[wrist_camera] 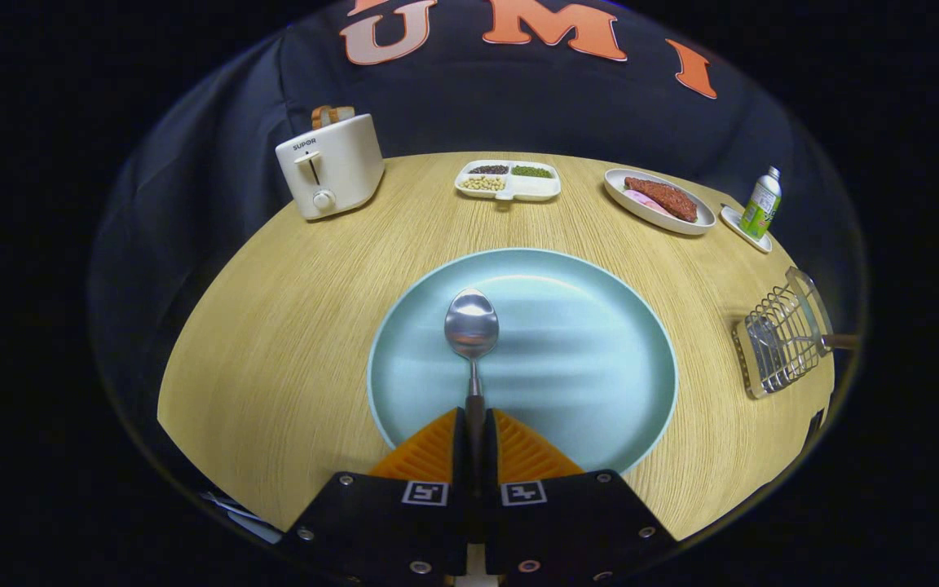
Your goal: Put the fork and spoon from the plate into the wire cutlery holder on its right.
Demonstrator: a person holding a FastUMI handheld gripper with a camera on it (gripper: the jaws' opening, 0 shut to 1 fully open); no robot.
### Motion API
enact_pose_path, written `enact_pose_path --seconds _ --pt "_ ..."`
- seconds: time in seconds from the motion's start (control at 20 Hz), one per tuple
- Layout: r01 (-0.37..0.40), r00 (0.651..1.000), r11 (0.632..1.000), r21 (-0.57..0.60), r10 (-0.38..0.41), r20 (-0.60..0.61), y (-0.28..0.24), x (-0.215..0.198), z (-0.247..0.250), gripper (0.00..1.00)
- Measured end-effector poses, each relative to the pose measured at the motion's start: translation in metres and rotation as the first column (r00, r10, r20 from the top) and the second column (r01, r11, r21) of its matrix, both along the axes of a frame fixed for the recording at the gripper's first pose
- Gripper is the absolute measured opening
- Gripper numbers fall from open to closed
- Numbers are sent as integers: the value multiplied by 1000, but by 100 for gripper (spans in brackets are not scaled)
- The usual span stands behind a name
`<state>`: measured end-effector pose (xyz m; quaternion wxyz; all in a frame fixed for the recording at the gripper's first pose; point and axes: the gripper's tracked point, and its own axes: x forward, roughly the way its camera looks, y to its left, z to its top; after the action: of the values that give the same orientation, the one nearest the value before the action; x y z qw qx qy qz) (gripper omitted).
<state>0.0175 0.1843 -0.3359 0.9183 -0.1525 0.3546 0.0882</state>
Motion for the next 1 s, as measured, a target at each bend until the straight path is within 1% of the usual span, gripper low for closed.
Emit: enact_pose_path --seconds 0.2,0.35,0.4,0.45,0.55,0.6,0.7,0.8,1.0 --pt "-8 1000 1000 14 8 -1 -10 -3 23 9" --pt "-16 1000 1000 14 15 27 -24 2 46 9" --pt "-18 999 1000 -8 18 36 -31 6 47 7" --pt "-17 1000 1000 -18 17 6 -39 3 40 5" --pt "-23 1000 1000 -14 23 -7 -42 2 34 5" --pt "-25 1000 1000 -19 25 7 -42 2 34 5" --pt "-27 1000 999 -25 27 0 -41 4 34 3" --pt "-18 1000 1000 6 18 -15 -40 3 37 1" --pt "-41 999 999 32 40 15 -39 4 67 1"
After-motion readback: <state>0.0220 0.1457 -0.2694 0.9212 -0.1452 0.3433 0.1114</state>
